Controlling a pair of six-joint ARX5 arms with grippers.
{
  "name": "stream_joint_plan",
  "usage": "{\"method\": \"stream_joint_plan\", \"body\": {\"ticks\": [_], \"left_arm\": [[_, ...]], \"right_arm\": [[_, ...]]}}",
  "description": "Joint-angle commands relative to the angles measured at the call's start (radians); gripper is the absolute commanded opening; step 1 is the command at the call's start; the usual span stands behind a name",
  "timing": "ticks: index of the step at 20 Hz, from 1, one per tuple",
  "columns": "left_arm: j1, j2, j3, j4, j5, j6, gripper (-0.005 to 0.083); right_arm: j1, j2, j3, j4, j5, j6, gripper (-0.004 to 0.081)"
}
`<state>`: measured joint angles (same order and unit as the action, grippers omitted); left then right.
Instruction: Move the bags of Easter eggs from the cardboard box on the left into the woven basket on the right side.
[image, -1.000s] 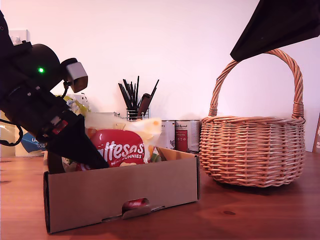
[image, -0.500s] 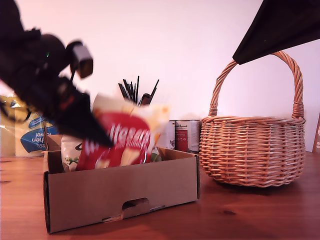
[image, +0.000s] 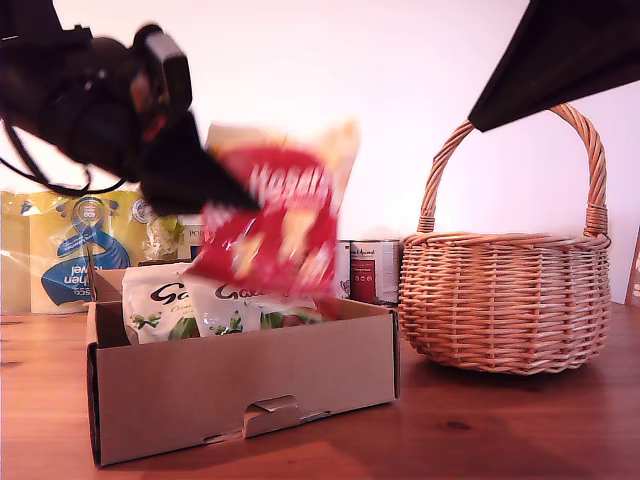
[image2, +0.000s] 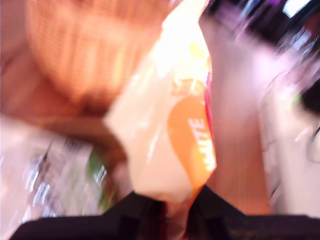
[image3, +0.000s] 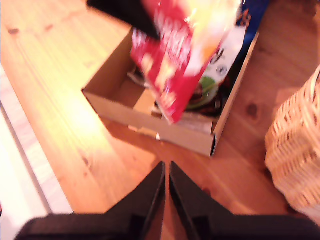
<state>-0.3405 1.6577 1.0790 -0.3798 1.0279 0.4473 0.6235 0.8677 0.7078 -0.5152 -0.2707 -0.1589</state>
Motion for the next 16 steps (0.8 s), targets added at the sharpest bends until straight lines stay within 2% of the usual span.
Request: {"method": "stream_joint_plan", "body": {"ticks": [1, 4, 6, 8, 12, 16], "left_arm": [[-0.018, 0.008, 0.002, 0.085, 0.03, -0.082, -0.0021], [-0.064, 0.008, 0.002, 0.249, 0.014, -0.157, -0.0021], [-0.103, 0.008, 0.002, 0.371, -0.043, -0.241, -0.0021], [-0.147, 0.008, 0.002, 0.494, -0.132, -0.275, -0.0021], [-0.244, 0.016, 0.002, 0.74, -0.394, -0.298, -0.0021], [-0.322, 0.099, 0.006, 0.935, -0.489, -0.301, -0.0021]], "right_arm": [[0.005, -0.007, 0.007, -0.008, 0.004, -0.006, -0.0012], [0.002, -0.043, 0.007, 0.003, 0.057, -0.013, -0.0012], [0.002, -0.084, 0.007, -0.011, 0.111, -0.014, -0.0012], [-0.001, -0.134, 0.007, -0.027, 0.166, -0.009, -0.0012], [-0.023, -0.207, 0.007, -0.108, 0.236, 0.007, -0.0012], [-0.046, -0.271, 0.007, -0.167, 0.243, 0.009, -0.0012]]}}
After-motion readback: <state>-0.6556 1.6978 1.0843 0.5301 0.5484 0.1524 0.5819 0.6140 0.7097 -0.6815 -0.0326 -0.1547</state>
